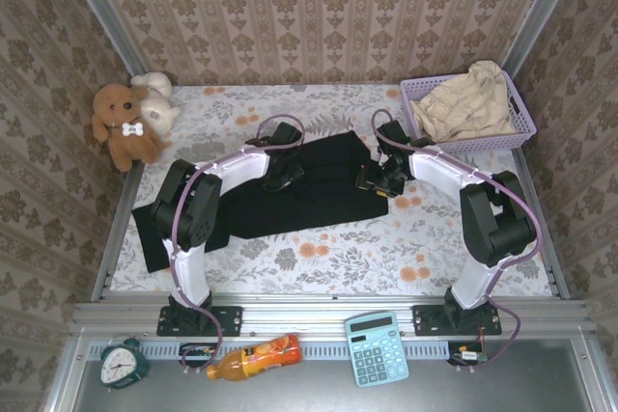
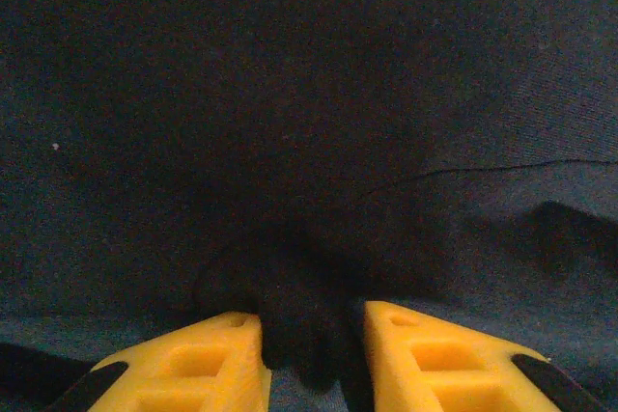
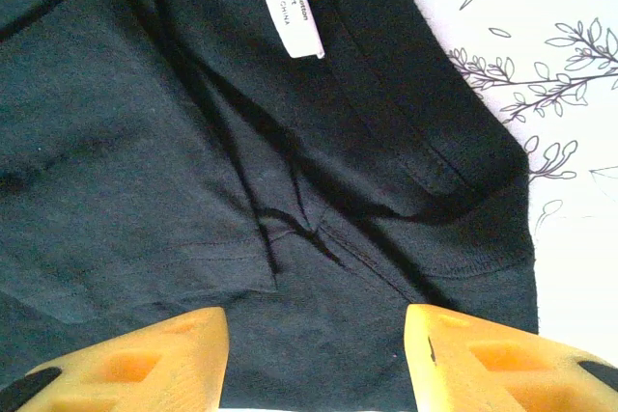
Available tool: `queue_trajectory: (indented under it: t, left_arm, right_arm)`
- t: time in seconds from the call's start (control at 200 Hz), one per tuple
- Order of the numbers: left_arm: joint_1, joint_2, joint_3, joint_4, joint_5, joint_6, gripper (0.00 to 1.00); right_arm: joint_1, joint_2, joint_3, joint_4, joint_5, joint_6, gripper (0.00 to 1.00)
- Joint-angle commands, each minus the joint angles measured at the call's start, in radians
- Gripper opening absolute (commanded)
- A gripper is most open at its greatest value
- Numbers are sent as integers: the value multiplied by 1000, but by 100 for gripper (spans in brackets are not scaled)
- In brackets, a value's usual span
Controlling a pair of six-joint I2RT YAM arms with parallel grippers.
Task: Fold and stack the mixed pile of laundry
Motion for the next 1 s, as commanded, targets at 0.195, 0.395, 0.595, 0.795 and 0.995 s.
queue_trajectory:
  t: [0.195,0.395,0.595,0.795,0.995]
  left_arm:
    - [9,-39,24,-21,5,33,7]
    - [22,-102,3,-59,116,67,4]
    - [95,-109,-31,-122,363,158,29]
    - [76,-115,2,-229,289,226,100]
    - [35,-179,-53,-120,272,147,98]
  right_arm:
    - [3,-14,-9,14,-8,17,52]
    - [5,10,1,19,-14,19,52]
    - [11,43,29,23,-45,16,52]
    - [41,52,31,31,-58,7,52]
    - [46,104,48,102,-62,32,52]
